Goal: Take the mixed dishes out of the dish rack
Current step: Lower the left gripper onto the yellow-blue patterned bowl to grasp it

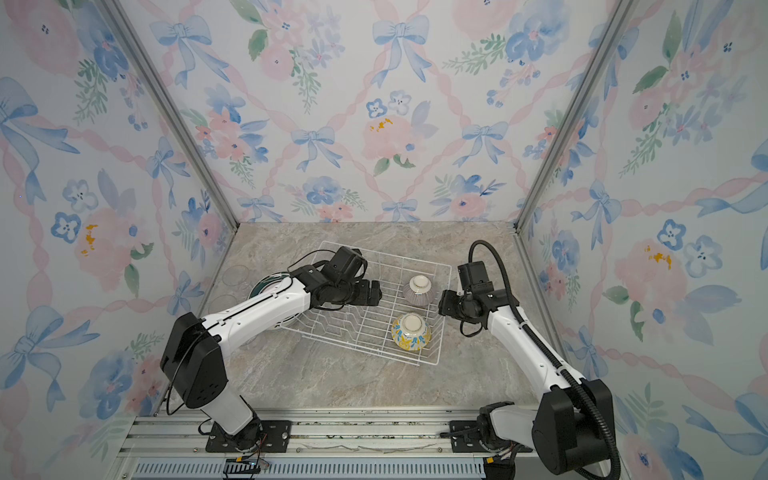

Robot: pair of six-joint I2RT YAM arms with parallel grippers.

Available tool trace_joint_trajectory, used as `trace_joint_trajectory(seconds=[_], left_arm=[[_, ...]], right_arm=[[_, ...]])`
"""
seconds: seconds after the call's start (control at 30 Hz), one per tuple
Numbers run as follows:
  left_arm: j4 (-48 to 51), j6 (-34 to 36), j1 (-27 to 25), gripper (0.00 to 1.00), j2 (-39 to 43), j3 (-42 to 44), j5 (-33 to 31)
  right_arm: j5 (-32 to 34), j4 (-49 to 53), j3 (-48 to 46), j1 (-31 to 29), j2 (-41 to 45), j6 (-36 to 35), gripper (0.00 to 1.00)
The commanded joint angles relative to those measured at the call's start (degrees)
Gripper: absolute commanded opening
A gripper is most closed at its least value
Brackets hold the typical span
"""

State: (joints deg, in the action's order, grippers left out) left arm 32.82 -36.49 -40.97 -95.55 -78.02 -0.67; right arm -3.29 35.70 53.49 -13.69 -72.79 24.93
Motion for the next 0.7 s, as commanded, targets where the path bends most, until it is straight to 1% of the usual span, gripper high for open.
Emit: trace_joint_trajectory(seconds=[0.0,0.07,0.13,0.2,0.27,0.33,0.5,0.6,0.67], left_arm=[[-0.7,0.3,-0.2,0.98,-0.7,-0.9,1.0],[-1.3,0.2,-0.2,0.98,-0.6,-0.4,1.2],[-1.8,0.2,-0.3,0.98,-0.6,-0.1,1.7],[-2.1,0.4,-0.3,0.98,-0.8,-0.2,2.3],[-2.1,0.5,-0.4,0.98,-1.3,-0.3,2.7],[-2.2,0.6,-0.5,0.98,-1.4,-0.2,2.8],[-3.2,0.3,-0.7,0.98,-1.6,0.4,3.5],[-3.3,0.3,-0.9,0.98,-2.1,0.4,4.0],[-3.4,0.1,-1.2,0.98,-2.3,0.4,4.0]], right_arm=[[2.8,-0.1,1.3,-0.6,-1.9,-0.3,0.59],[3.5,0.0,1.7,-0.6,-2.8,-0.7,0.58],[3.7,-0.3,1.7,-0.6,-3.5,-0.8,0.54],[3.5,-0.8,1.7,-0.6,-4.3,-0.8,0.52],[3.1,-1.4,1.7,-0.7,-4.9,-0.8,0.47],[3.1,-2.1,1.7,-0.6,-5.5,-0.8,0.41],[4.9,-2.0,4.0,-0.6,-8.7,-1.5,0.20],[5.3,-1.6,6.4,-0.5,-11.4,-2.3,0.13],[6.1,-1.5,7.9,-0.4,-13.0,-2.8,0.10]])
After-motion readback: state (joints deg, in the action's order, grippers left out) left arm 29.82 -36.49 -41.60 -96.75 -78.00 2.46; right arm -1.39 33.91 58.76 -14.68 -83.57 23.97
